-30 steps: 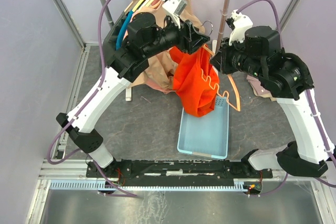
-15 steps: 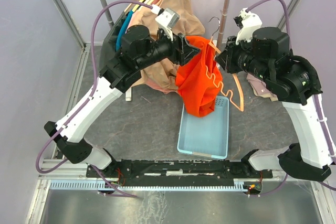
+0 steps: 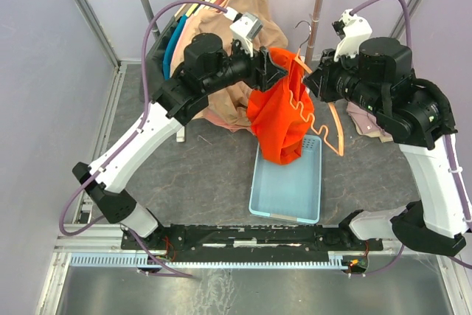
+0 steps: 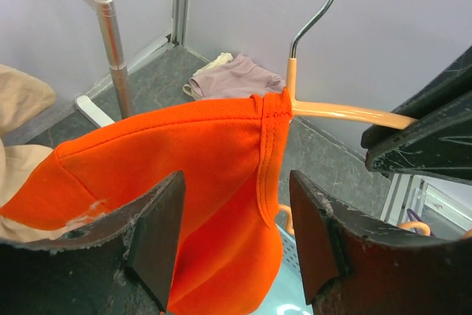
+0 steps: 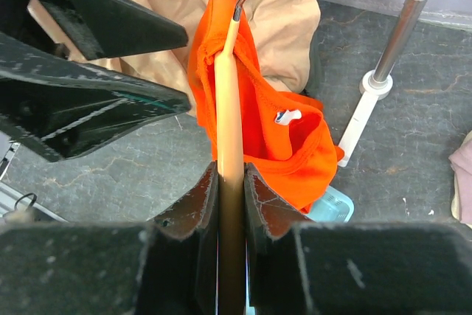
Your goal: Remove the t-shirt from the hanger
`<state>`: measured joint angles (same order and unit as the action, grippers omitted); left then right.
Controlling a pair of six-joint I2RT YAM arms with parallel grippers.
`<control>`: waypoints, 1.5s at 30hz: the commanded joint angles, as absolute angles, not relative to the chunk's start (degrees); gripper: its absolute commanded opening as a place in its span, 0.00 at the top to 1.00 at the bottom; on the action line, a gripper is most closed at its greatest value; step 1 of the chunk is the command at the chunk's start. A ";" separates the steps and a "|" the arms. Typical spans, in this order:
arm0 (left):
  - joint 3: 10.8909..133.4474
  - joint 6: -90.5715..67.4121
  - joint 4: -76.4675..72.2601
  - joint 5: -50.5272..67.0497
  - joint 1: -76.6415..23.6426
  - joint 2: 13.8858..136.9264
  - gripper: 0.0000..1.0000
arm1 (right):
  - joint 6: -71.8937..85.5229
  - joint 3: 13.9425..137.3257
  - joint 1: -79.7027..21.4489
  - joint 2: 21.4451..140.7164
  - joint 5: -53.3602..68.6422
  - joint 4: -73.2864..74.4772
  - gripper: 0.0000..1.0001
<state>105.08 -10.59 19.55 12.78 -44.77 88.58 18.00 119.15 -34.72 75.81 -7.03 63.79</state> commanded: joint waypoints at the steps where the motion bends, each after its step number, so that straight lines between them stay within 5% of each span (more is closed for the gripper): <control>1: 109.57 -12.29 17.04 15.19 -45.23 90.88 0.36 | 18.58 122.60 -34.49 74.82 -7.01 58.01 0.99; 8: 111.04 -12.37 17.14 14.50 -45.83 92.56 0.50 | 18.76 122.81 -34.51 74.88 -7.03 57.94 0.99; 12: 113.58 -12.39 18.14 13.86 -45.84 93.75 0.88 | 18.81 122.74 -34.54 74.75 -7.32 57.92 0.99; 14: 114.85 -12.55 18.45 13.20 -45.85 94.07 0.97 | 18.60 122.72 -34.49 74.67 -7.91 57.98 0.99; 28: 127.91 -10.64 27.83 -2.52 -45.15 99.47 0.97 | 16.23 120.32 -34.46 68.71 -13.45 55.99 0.99; 45: 136.75 -13.51 24.59 0.40 -40.93 107.64 0.97 | 13.78 116.81 -34.46 56.20 -17.21 55.49 0.99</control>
<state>133.80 -11.44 29.98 -2.37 -41.06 110.10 14.66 117.51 -34.72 58.02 -12.01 60.80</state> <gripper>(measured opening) 0.046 0.214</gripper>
